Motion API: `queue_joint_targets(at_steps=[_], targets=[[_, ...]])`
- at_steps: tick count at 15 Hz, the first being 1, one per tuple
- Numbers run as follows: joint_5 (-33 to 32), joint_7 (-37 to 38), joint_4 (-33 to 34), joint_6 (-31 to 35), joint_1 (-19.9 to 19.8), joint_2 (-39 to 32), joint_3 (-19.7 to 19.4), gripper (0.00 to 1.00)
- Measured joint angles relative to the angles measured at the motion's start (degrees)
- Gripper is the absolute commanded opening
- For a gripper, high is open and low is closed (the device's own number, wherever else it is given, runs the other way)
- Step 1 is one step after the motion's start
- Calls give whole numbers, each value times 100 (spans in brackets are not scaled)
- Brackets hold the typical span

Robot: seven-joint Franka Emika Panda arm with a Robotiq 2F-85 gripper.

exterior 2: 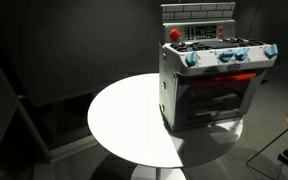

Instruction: Push the top orange button to the right of the stove button display

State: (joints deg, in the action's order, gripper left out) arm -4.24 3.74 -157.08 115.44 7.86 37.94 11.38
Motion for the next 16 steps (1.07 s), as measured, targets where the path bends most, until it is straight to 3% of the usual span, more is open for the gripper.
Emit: queue_joint_targets(at_steps=[8, 16], targets=[[-42, 11, 65, 54, -10, 2, -12, 100], [-624, 57, 814, 435, -361, 4, -64, 100]])
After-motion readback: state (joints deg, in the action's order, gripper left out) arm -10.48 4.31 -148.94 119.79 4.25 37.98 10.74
